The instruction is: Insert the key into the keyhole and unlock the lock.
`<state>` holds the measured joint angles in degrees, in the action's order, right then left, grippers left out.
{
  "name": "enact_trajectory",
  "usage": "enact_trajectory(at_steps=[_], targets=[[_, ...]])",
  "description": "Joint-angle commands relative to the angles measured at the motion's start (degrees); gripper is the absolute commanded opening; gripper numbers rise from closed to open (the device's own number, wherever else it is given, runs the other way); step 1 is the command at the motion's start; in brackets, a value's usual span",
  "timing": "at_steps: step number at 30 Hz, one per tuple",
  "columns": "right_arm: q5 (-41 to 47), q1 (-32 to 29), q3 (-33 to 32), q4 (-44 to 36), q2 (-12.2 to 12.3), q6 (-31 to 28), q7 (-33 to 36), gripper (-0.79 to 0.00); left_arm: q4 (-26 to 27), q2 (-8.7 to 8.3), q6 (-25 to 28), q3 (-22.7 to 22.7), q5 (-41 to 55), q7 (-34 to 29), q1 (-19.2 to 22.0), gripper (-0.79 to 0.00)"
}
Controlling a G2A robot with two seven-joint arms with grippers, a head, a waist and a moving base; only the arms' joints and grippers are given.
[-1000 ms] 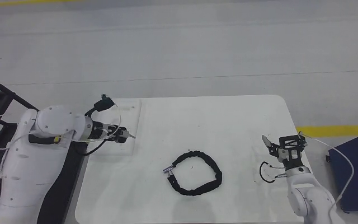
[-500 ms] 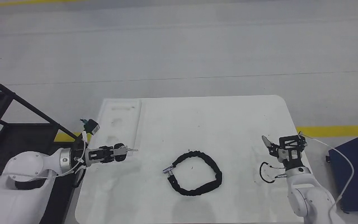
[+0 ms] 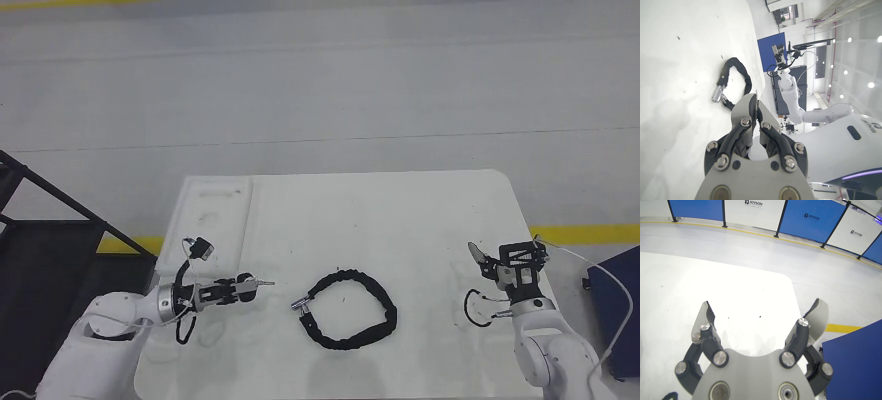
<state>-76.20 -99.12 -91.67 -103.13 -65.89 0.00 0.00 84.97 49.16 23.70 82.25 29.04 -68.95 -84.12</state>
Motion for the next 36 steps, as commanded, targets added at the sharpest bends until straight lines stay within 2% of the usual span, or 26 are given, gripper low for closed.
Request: enact_trajectory(at_steps=[1, 12, 16, 19, 30, 33, 36], targets=[[0.00, 0.00, 0.00, 0.00, 0.00, 0.00, 0.00, 0.000, -0.09, 0.01, -0.15, -0.11, 0.28, -0.06, 0.06, -0.785], [-0.10, 0.22, -0.11, 0.15, -0.01, -0.01, 0.24, 0.000, -0.09, 0.01, -0.15, -0.11, 0.28, -0.06, 0.06, -0.785], [-8.34, 4.57, 1.42, 0.10, 0.34, -3.33, -0.21, 0.000, -0.09, 0.01, -0.15, -0.11, 0.28, -0.06, 0.06, -0.785], [-12.71, 9.21, 4.39, 0.20, 0.33, -6.11, -1.10, 0.000, -0.09, 0.01, -0.15, -0.11, 0.28, -0.06, 0.06, -0.785], [-29.59, 24.21, 21.95, 3.73, -0.11, -25.74, -4.93, 0.000, -0.09, 0.01, -0.15, -0.11, 0.28, -0.06, 0.06, -0.785], [-32.22, 26.64, 26.28, 5.29, -0.64, -26.23, -6.01, 0.000, -0.09, 0.01, -0.15, -0.11, 0.28, -0.06, 0.06, -0.785], [-32.22, 26.64, 26.28, 5.29, -0.64, -26.23, -6.01, 0.000, -0.09, 0.01, -0.15, -0.11, 0.28, -0.06, 0.06, -0.785]])
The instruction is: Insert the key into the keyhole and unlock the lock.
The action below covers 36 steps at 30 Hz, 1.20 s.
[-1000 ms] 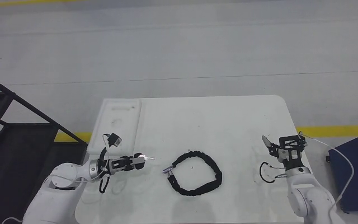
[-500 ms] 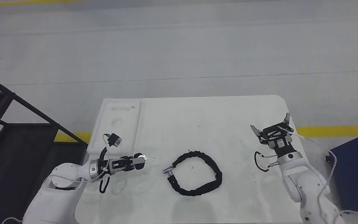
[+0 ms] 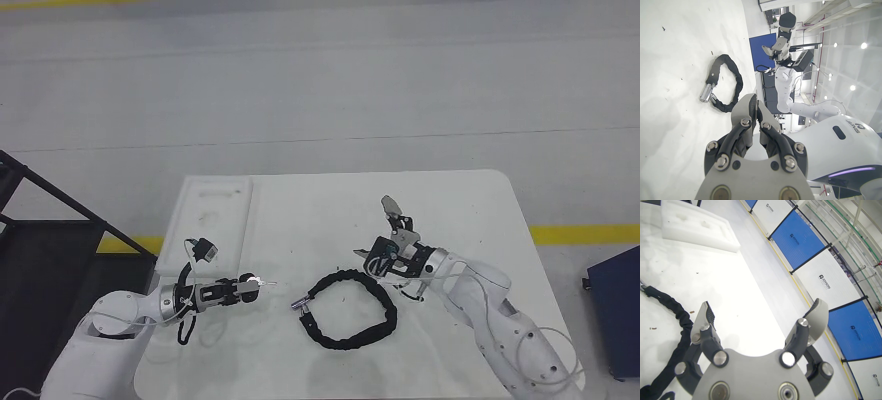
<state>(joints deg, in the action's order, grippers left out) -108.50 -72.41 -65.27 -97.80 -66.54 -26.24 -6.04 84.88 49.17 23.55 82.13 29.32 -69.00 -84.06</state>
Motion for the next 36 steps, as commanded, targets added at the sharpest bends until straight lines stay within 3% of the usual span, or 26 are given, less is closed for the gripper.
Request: enact_trajectory(at_steps=[1, 19, 24, 29, 36], targets=[[0.08, -0.07, -0.13, -0.04, 0.01, 0.01, 0.03, 0.000, 0.00, 0.00, 0.00, 0.00, 0.00, 0.00, 0.00, -0.785], [0.33, 0.19, -0.18, -0.46, -0.01, -0.10, 0.32, 0.000, 0.00, 0.00, 0.00, 0.00, 0.00, 0.00, 0.00, -0.785], [-2.13, 7.06, 4.15, -0.96, -0.11, -15.31, 4.15, 0.000, 0.00, 0.00, 0.00, 0.00, 0.00, 0.00, 0.00, -0.785], [3.97, 15.93, 11.58, 3.01, -1.73, -31.15, 8.25, 0.000, 0.00, 0.00, 0.00, 0.00, 0.00, 0.00, 0.00, -0.785], [18.12, 26.23, 23.78, 8.26, -3.74, -31.76, 19.29, 0.000, 0.00, 0.00, 0.00, 0.00, 0.00, 0.00, 0.00, -0.785]])
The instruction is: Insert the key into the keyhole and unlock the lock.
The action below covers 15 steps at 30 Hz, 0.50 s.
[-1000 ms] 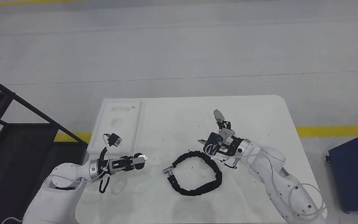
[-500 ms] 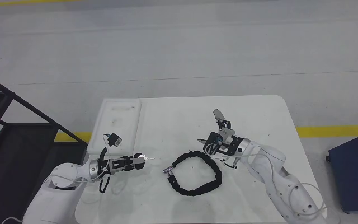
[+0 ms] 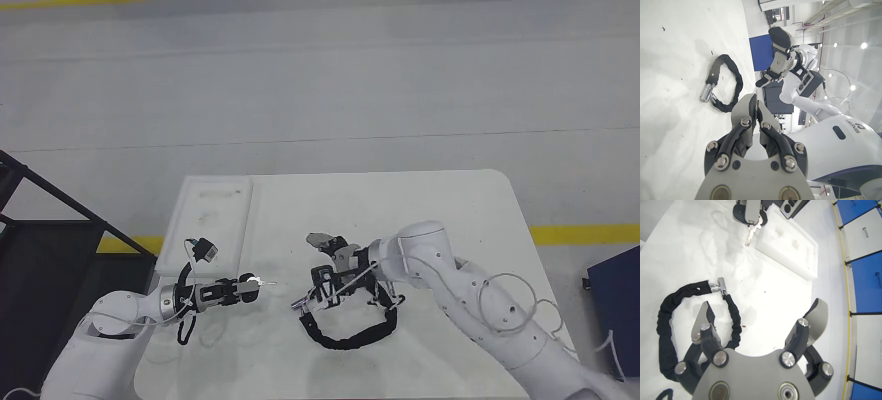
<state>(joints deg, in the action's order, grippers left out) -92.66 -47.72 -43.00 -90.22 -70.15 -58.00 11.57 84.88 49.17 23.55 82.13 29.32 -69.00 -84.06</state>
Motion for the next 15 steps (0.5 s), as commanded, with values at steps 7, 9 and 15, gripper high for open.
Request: enact_trajectory(at_steps=[7, 9, 15], targets=[[7.73, 7.95, 11.26, 7.58, -1.69, 0.00, 8.20, 0.000, 0.00, 0.00, 0.00, 0.00, 0.00, 0.00, 0.00, -0.785], [8.09, 8.91, 13.60, 9.69, -2.13, 0.00, 8.84, -0.049, 0.00, 0.00, 0.00, 0.00, 0.00, 0.00, 0.00, -0.785], [10.25, 11.05, 17.44, 14.08, -3.12, 0.00, 9.60, -0.385, 0.00, 0.00, 0.00, 0.00, 0.00, 0.00, 0.00, -0.785]])
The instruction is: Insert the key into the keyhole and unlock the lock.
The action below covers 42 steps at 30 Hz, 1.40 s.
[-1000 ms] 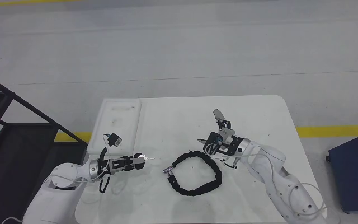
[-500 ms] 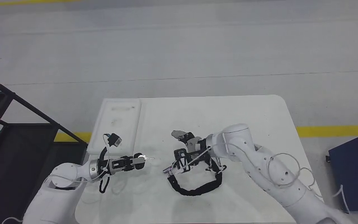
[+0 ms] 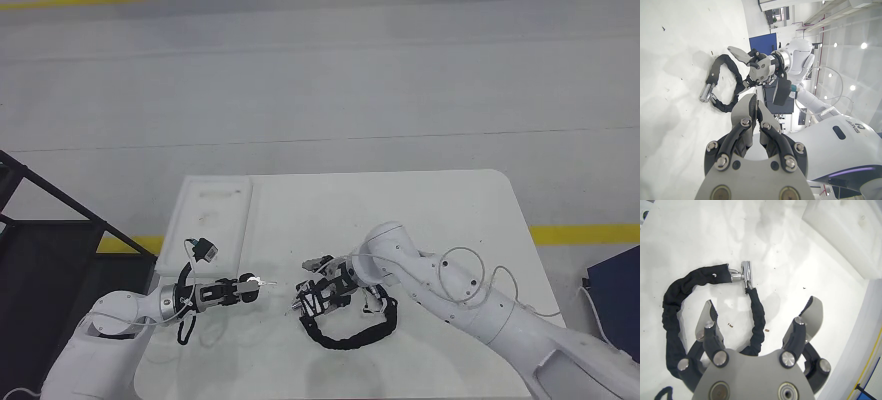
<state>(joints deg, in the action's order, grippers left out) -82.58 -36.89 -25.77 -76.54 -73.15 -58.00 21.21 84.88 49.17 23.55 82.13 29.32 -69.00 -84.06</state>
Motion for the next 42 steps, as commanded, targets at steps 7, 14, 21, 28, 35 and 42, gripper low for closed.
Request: enact_trajectory(at_steps=[7, 14, 21, 28, 35, 42], targets=[[-0.28, 1.09, 0.68, 2.66, -1.02, 0.70, -1.06, -0.437, 0.00, 0.00, 0.00, 0.00, 0.00, 0.00, 0.00, -0.785], [-3.44, 0.86, 2.16, 4.61, -2.13, 2.17, -2.59, -0.453, 0.00, 0.00, 0.00, 0.00, 0.00, 0.00, 0.00, -0.785], [-4.87, 1.13, 3.28, 7.16, -3.56, 2.88, -5.25, -0.465, 0.00, 0.00, 0.00, 0.00, 0.00, 0.00, 0.00, -0.785], [-6.54, 1.72, 4.31, 9.68, -4.97, 3.07, -6.78, -0.585, 0.00, 0.00, 0.00, 0.00, 0.00, 0.00, 0.00, -0.785], [-8.17, 1.93, 4.79, 11.81, -5.87, 2.78, -7.09, -0.631, 0.00, 0.00, 0.00, 0.00, 0.00, 0.00, 0.00, -0.785], [-8.73, 1.89, 4.31, 11.94, -6.16, 1.69, -8.19, -0.785, 0.00, 0.00, 0.00, 0.00, 0.00, 0.00, 0.00, -0.785]])
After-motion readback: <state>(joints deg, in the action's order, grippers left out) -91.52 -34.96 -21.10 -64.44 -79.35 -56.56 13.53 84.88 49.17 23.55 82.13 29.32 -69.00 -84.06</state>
